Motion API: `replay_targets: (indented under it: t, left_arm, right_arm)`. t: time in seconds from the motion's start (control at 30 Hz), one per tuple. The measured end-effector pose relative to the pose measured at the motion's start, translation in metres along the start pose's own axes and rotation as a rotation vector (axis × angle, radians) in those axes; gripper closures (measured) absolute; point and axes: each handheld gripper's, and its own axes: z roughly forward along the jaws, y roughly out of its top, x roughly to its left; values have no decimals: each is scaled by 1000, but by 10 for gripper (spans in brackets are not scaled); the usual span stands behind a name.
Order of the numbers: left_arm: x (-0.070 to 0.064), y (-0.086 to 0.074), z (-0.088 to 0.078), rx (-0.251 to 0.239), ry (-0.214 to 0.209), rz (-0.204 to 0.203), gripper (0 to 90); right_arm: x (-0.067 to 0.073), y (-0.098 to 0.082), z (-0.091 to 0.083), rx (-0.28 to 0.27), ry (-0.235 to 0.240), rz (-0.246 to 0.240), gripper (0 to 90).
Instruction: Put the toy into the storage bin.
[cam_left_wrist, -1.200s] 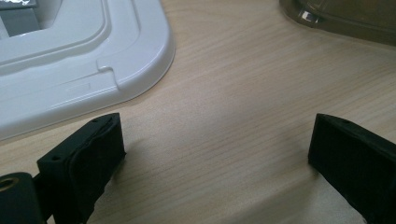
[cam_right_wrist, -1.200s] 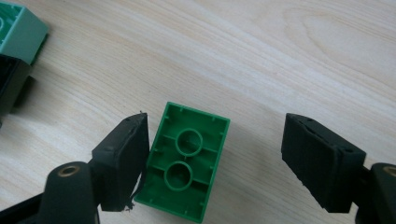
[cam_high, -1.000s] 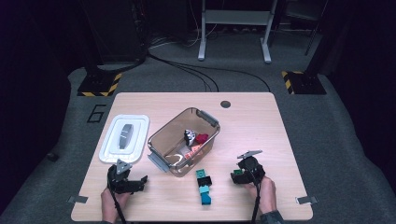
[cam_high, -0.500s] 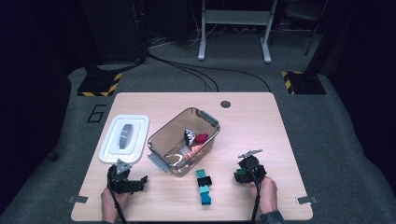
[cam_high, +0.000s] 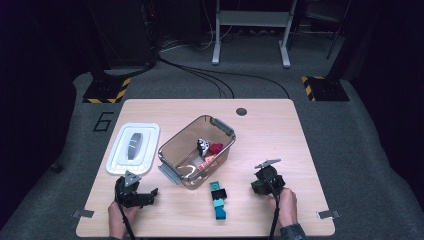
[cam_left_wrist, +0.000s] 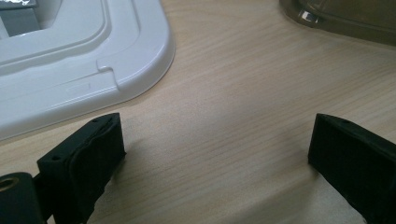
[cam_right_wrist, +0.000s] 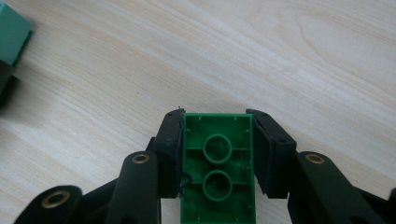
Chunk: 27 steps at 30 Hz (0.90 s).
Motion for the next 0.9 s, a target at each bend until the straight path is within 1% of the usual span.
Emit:
replay_targets:
  t: [0.1, 0.13, 0.17, 0.23, 0.3, 0.37, 0.47, 0.53, 0.57, 0.6, 0.63, 0.67, 0.77, 0.87, 0.9]
  left_arm:
    - [0, 0, 0, 0, 0, 0, 35]
    - [0, 0, 0, 2, 0, 2, 35]
    - [0, 0, 0, 1, 0, 2, 35]
    - [0, 0, 0, 1, 0, 1, 35]
    - [0, 0, 0, 1, 0, 1, 35]
    - [0, 0, 0, 1, -1, 0, 35]
    - [0, 0, 0, 2, -1, 2, 35]
    - [0, 0, 0, 0, -1, 0, 35]
    - [0, 0, 0, 0, -1, -1, 35]
    - [0, 0, 0, 0, -1, -1, 35]
    - [0, 0, 0, 0, -1, 0, 35]
    - [0, 0, 0, 0, -1, -1, 35]
    - [0, 0, 0, 0, -1, -1, 36]
    - [0, 0, 0, 1, -2, 3, 35]
    - [0, 0, 0, 0, -1, -2, 35]
  right_arm:
    - [-1, 2, -2, -27, 10, -3, 586]
    - [-1, 3, -2, -38, 16, 5, 585]
    - [-3, 4, -3, -47, 30, -3, 586]
    - [-3, 7, -4, -75, 25, -6, 586]
    - [-4, 11, -5, -91, 35, -5, 586]
    - [-4, 16, -6, -108, 26, -7, 586]
    - [-5, 22, -6, -127, 33, -27, 586]
    - [-5, 27, -6, -134, 39, -31, 586]
    - [-5, 29, -7, -132, 39, -22, 586]
    - [-5, 32, -6, -144, 40, -34, 586]
    - [-5, 34, -6, -148, 39, -29, 586]
    - [-5, 36, -6, -153, 38, -38, 586]
    - [-5, 42, -5, -164, 45, -34, 586]
    - [-6, 48, -5, -181, 42, -43, 585]
    - [-5, 51, -4, -181, 44, -39, 585]
